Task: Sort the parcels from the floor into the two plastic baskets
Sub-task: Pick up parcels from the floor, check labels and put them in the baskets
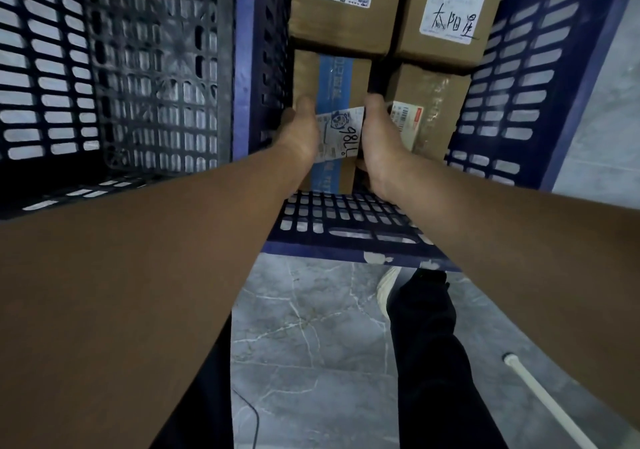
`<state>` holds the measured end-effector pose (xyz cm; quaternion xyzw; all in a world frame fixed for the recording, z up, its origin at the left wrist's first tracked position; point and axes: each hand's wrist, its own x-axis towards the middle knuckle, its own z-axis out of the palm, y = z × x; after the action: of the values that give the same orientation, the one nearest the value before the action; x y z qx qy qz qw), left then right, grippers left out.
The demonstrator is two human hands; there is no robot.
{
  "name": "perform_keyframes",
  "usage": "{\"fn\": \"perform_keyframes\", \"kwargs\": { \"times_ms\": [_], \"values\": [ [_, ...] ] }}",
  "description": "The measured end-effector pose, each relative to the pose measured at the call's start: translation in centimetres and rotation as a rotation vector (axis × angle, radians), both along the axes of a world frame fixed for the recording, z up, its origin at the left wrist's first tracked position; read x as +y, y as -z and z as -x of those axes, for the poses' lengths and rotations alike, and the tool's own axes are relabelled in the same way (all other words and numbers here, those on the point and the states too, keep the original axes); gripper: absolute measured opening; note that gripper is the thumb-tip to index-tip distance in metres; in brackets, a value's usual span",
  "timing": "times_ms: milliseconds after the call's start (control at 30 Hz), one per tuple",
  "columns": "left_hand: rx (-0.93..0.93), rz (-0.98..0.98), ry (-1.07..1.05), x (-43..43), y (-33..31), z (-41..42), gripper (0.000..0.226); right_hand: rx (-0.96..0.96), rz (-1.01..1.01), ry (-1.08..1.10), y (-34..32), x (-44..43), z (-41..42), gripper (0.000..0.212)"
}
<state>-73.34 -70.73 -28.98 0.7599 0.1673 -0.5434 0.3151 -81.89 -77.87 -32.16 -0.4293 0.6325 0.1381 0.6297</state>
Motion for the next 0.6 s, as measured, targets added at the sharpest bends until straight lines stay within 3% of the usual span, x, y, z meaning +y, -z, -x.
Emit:
{"fn": "perform_keyframes", "kwargs": {
  "times_ms": [367,600],
  "values": [
    [0.010,-0.023,0.038,-0.2,1.6,-0.3,0.055,-0.002,-0.006,0.017,0.5,-0.1,-0.3,0.063],
    [0.055,0.012,-0.005,-0.4,-1.9,-0.5,0.058,0.016,-0.009,0.091,-2.8,0.1,-0.4,0.054]
  ]
}}
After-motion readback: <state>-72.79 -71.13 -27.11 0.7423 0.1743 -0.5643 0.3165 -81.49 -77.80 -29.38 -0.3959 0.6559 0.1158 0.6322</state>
